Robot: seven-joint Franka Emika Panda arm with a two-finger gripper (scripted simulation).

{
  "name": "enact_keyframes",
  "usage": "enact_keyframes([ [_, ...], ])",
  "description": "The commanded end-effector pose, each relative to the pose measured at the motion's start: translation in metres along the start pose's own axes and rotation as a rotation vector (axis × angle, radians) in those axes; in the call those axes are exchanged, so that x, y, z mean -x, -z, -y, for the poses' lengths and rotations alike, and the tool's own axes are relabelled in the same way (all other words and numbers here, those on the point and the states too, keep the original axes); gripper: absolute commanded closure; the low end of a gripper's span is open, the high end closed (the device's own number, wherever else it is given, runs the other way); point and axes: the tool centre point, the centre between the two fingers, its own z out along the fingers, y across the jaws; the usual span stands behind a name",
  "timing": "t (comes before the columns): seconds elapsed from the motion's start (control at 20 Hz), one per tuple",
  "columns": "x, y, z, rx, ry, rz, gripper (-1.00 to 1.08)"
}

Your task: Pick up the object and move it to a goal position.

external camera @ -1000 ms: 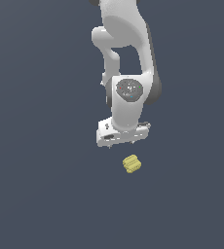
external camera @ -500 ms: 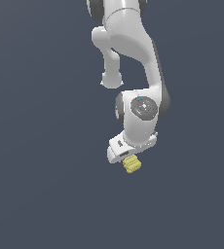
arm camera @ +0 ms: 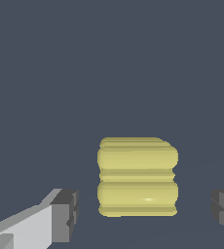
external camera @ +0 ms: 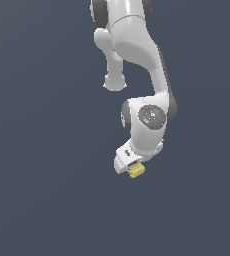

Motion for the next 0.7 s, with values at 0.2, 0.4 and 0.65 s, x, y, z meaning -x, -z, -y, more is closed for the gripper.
enact_keyframes([
  [0.2,0.0,-0.014,0.0,0.0,0.001,-0.001,-0.92],
  [0.4,0.0,-0.037,0.0,0.0,0.003,-0.001,-0.92],
  [0.65,0.0,-0.051,0.0,0.0,0.004,-0.001,-0.92],
])
